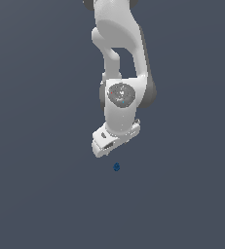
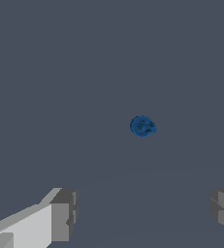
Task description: Pick up the object and move it to a goal position.
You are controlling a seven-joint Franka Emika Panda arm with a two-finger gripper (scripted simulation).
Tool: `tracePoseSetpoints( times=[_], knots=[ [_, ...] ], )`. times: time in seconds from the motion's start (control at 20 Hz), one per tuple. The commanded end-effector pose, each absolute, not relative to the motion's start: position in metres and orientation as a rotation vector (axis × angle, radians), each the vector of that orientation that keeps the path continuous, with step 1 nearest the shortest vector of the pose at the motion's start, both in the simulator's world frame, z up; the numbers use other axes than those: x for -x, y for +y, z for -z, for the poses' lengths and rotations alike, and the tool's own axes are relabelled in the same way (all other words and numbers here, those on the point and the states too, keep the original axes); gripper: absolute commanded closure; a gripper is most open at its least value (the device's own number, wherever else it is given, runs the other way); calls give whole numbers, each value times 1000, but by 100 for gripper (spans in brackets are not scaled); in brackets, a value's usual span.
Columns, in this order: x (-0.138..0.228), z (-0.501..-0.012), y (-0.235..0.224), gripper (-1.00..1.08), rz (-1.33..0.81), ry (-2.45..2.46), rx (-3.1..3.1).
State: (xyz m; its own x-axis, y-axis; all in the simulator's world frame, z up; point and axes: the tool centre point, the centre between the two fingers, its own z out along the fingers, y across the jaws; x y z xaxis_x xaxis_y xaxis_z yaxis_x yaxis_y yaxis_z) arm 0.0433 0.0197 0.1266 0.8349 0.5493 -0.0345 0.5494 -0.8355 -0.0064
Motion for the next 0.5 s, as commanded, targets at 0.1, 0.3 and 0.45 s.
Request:
tracePoseSetpoints(
  times=[0.1, 0.3, 0.45],
  knots=[
    [-54, -119, 21, -92, 44, 1091, -2942],
    [-64, -112, 22, -92, 34, 1254, -2878],
    [-71, -107, 22, -92, 26, 1370, -2826]
  ],
)
